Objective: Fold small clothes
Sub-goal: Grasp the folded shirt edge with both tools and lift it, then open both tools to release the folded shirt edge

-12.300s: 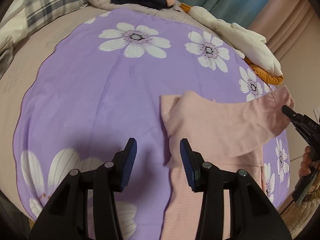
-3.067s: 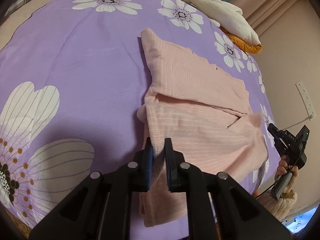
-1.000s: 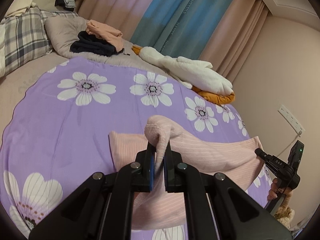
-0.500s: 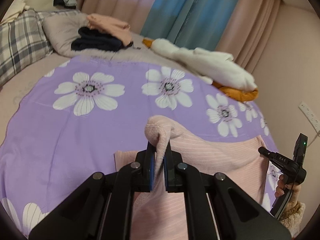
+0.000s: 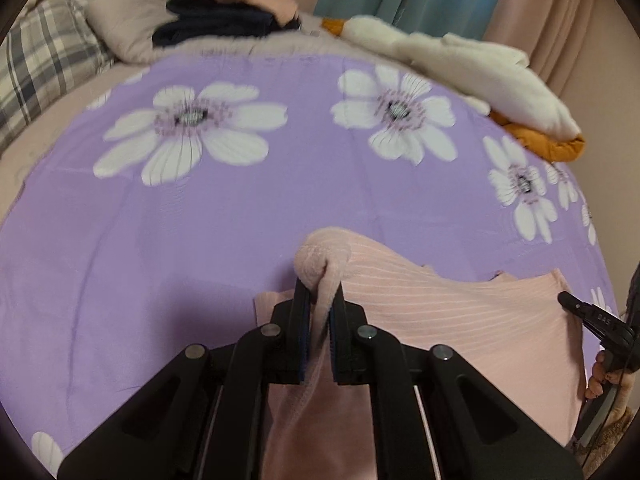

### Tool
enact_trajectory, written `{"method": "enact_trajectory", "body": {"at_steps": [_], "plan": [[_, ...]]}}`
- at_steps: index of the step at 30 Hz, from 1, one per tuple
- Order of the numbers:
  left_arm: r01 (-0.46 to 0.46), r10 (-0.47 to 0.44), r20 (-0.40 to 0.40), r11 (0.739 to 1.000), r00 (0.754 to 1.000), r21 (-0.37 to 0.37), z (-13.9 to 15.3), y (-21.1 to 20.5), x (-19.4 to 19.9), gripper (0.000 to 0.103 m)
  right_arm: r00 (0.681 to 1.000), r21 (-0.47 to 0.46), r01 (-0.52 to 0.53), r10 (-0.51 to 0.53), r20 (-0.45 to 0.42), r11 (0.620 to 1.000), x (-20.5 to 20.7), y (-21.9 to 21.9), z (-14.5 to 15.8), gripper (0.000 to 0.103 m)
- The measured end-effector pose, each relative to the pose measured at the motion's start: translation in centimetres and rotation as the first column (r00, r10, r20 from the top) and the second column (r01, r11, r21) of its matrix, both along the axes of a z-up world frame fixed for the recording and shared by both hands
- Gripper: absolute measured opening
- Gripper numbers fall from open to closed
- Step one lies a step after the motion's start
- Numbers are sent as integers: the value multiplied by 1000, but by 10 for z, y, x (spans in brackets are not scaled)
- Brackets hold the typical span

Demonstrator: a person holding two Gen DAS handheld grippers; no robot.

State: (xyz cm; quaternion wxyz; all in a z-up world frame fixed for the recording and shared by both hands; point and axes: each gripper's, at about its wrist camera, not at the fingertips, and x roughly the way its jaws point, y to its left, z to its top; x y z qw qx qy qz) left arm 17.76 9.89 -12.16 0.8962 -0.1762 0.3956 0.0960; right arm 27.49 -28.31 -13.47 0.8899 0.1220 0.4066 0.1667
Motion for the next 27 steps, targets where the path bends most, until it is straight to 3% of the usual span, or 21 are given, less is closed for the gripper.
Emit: {"method": "enact_trajectory", "body": {"at_steps": [4,8,14,21,27], "plan": [[-6,6,-65,1000,998,1,-22,2,9,12,999,-15,4,-4,-32,1000,4,0,-7,7],[-17,17,-32,1000,999,-5,-18,2,6,10,1000,12,14,-13,-25,1000,3,-6,-6,7],[-37,38,45,999,998,-37,-1,4,0,9,998,77,21,-26,64,997,-4,-14,13,5],[-46,45,-38,998,998,-37,-23,6,8,12,999,66,40,-42,24,997,5,-12,1,5],[-47,44,-51,998,998,-41,-27,8,9,15,999,37,46,-46,-17,998,9,-10,-9,5]]}}
